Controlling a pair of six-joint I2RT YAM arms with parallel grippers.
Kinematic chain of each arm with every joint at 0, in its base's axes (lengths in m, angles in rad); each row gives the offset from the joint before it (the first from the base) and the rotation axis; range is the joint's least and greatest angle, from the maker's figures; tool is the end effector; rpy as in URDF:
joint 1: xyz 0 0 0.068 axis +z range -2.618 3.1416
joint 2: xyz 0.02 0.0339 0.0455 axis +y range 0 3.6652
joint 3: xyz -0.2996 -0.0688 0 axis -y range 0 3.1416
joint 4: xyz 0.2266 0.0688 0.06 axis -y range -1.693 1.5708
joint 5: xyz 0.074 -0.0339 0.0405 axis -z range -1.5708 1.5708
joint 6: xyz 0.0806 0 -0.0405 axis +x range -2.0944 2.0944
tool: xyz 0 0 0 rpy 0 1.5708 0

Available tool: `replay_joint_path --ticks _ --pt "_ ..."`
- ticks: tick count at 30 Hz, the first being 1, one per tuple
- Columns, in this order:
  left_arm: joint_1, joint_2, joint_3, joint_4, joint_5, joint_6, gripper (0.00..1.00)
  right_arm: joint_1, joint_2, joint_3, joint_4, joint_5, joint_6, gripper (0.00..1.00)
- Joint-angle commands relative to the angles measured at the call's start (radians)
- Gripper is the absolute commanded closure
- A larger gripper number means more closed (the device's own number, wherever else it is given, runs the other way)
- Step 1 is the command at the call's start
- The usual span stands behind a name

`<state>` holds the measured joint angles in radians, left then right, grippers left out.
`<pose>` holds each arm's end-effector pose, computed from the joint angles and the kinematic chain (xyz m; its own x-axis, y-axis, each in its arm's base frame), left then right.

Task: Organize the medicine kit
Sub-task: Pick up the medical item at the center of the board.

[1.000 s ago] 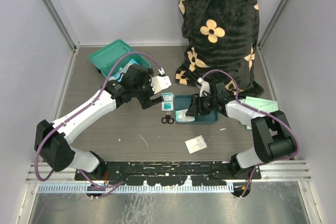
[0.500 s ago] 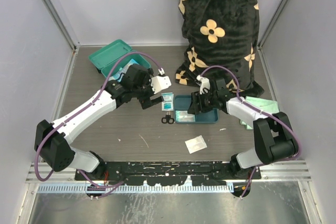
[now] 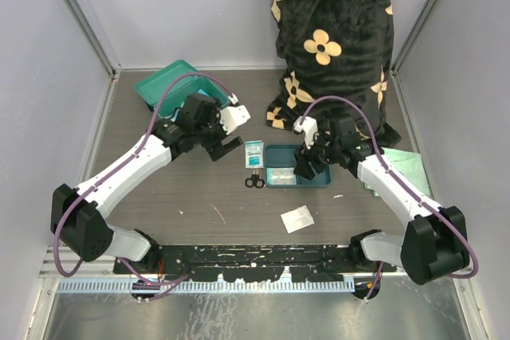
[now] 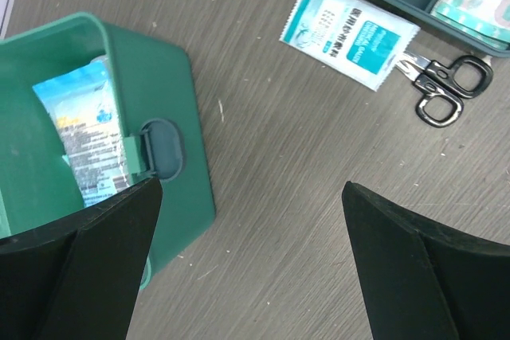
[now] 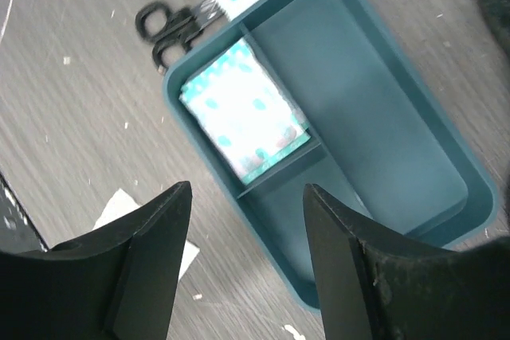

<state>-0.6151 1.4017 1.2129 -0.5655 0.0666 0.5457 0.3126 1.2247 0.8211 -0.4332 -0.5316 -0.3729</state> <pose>0.2549 -0.1867 0.3195 -0.1587 0.7462 -0.6466 0.8163 0.4675 0.3393 0.2219 0.1147 0.2550 -0.4437 -0.4734 -0.7609 -0.8052 0.5834 0.1065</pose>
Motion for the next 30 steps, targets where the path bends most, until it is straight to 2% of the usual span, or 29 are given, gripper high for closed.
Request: replay_joint_path --ticks 1,6,15,21,30 --pt "0.05 -0.047 0.007 0.068 0.004 -0.073 0.02 0.015 -0.011 0.041 -0.233 -0.084 -0.355 0.37" --pt "0.083 -0.037 0.014 0.064 0.011 -0.087 0.02 0.063 -0.023 0.006 -0.37 -0.055 -0.548 0.4" --pt "0.107 -0.036 0.012 0.011 -0.017 -0.071 0.02 0.227 -0.119 -0.126 -0.392 0.04 -0.715 0.41" --pt "0.144 -0.014 -0.001 0.006 0.002 -0.065 0.02 0.336 -0.11 -0.198 -0.357 0.078 -0.746 0.44" --pt "0.161 0.01 -0.001 0.016 0.016 -0.069 0.02 0.459 -0.112 -0.255 -0.278 0.154 -0.71 0.43"
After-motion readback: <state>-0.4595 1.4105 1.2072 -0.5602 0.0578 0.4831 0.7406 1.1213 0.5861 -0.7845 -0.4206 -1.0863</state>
